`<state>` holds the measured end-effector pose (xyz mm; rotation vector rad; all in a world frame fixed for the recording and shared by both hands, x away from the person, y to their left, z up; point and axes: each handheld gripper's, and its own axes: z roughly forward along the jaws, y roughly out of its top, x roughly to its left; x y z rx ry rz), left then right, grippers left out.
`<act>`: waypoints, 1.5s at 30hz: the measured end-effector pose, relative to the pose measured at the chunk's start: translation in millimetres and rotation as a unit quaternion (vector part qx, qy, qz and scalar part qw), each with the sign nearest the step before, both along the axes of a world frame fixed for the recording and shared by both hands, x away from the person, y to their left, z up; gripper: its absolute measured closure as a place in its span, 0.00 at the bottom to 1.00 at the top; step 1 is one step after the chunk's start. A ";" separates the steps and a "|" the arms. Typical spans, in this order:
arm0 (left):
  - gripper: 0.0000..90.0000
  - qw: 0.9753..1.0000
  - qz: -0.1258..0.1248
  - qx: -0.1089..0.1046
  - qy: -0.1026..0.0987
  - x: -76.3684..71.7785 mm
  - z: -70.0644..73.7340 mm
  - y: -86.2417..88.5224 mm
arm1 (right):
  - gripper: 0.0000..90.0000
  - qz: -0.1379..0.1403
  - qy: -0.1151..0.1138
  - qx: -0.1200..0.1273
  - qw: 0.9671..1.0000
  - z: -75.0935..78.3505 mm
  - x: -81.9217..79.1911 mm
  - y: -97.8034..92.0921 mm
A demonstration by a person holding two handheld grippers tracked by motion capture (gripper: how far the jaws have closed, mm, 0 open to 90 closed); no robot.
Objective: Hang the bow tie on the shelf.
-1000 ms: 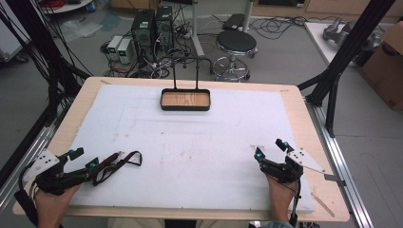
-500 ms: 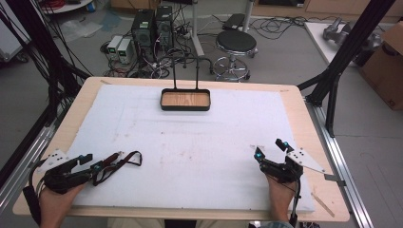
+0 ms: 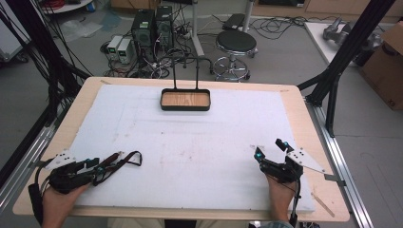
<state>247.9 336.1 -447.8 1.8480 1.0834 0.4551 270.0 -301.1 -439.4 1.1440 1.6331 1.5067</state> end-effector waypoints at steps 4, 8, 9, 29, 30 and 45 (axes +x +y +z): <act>0.72 1.000 -0.005 0.002 0.003 0.1 -0.3 -0.8 | 0.12 0.000 0.000 0.000 1.000 0.0 -0.1 0.0; 0.77 1.000 -0.006 0.006 0.006 0.0 -0.5 -1.2 | 0.12 -0.001 0.001 0.001 1.000 0.1 0.0 0.0; 0.78 1.000 -0.005 0.006 0.007 -0.2 -0.5 -1.3 | 0.12 -0.001 0.000 0.000 1.000 0.1 0.0 0.0; 0.82 0.999 -0.006 -0.026 -0.036 -2.8 20.1 -6.9 | 0.12 -0.001 0.000 -0.002 1.000 0.0 0.4 -0.1; 0.82 0.999 -0.006 -0.033 -0.037 -1.6 22.9 -7.3 | 0.12 -0.001 0.001 0.000 1.000 0.0 0.5 -0.3; 0.82 0.993 -0.009 -0.064 -0.100 35.4 71.8 -31.2 | 0.12 0.000 0.001 0.000 1.000 -0.2 0.9 -0.6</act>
